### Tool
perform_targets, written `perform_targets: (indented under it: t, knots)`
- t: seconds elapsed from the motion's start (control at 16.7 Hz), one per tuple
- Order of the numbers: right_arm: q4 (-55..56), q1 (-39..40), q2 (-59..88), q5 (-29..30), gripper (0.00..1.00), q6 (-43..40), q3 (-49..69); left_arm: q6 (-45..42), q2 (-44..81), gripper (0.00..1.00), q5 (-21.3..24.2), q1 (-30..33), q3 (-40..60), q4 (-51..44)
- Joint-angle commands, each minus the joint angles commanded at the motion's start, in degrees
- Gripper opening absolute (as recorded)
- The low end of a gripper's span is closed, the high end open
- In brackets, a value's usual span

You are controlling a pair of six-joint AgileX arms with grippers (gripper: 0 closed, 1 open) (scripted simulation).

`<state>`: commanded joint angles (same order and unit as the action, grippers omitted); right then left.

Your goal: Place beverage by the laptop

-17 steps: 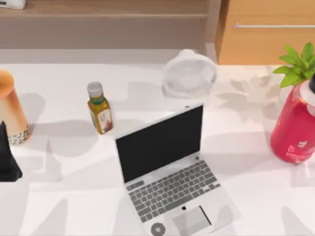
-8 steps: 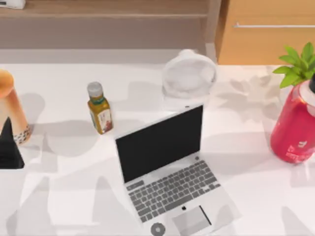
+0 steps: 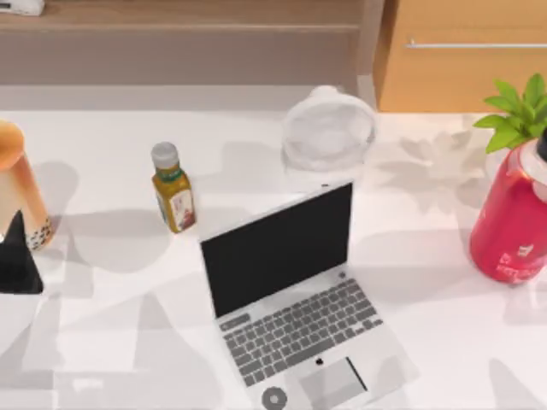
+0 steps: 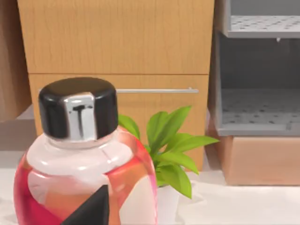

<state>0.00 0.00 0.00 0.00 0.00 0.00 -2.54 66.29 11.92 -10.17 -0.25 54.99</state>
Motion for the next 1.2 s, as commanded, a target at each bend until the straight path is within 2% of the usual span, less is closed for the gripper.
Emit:
perform_targets:
  t: [0.48, 0.96, 1.2]
  knots:
    - [0.0, 0.0, 0.0, 0.0, 1.0, 0.0, 0.0, 0.07, 2.77, 1.0, -0.28, 0.39, 0.94, 1.72]
    - [0.0, 0.0, 0.0, 0.0, 1.0, 0.0, 0.0, 0.53, 27.43, 1.0, -3.09, 3.58, 12.37, 14.77]
    - [0.0, 0.0, 0.0, 0.0, 1.0, 0.0, 0.0, 0.74, 32.04, 1.0, -3.86, 4.44, 14.75, 17.17]
